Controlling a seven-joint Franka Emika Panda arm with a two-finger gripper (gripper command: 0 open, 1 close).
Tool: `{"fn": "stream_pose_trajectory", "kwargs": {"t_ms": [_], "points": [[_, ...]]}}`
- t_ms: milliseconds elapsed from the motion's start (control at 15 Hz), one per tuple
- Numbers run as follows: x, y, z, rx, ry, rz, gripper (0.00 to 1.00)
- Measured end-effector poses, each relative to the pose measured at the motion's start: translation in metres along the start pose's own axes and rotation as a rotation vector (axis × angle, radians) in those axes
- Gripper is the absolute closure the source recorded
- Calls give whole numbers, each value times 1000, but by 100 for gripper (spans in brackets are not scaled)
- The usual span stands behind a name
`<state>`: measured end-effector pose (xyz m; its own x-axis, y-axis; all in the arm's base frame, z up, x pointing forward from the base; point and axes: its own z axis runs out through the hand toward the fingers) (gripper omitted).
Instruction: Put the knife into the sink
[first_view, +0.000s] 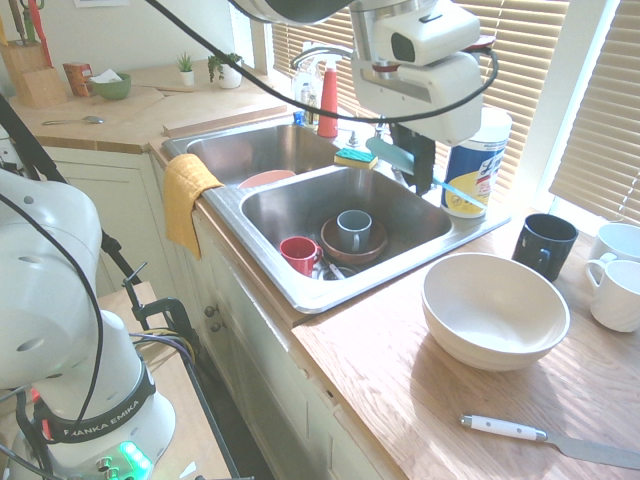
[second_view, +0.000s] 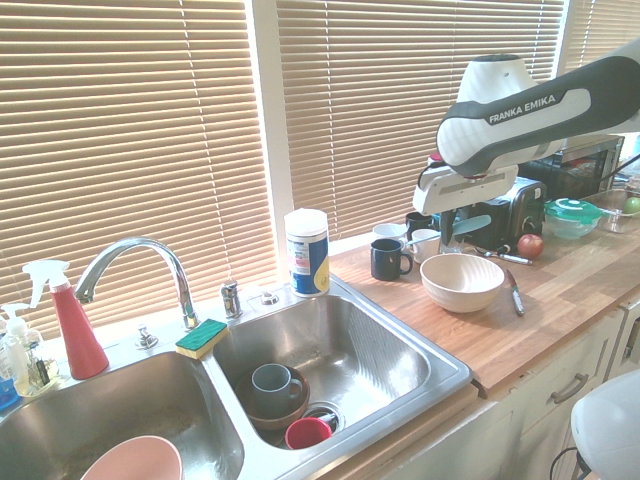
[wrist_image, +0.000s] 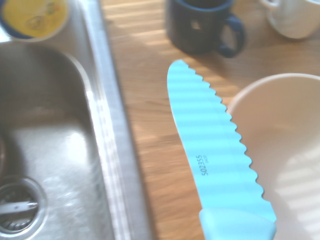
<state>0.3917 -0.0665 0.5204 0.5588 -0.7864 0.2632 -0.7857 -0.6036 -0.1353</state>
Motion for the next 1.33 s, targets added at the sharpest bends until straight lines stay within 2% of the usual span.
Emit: {"fn": "stream_pose_trajectory", "kwargs": {"t_ms": [333,600,800,1333], "points": [[-71,-65,4,-11,3,-121,100],[-121,-107,21,-29,-8,-173,100],[-145,-128,52,-39,-24,-174,100],[-143,-146,166,-67,-104,-204,100]]}}
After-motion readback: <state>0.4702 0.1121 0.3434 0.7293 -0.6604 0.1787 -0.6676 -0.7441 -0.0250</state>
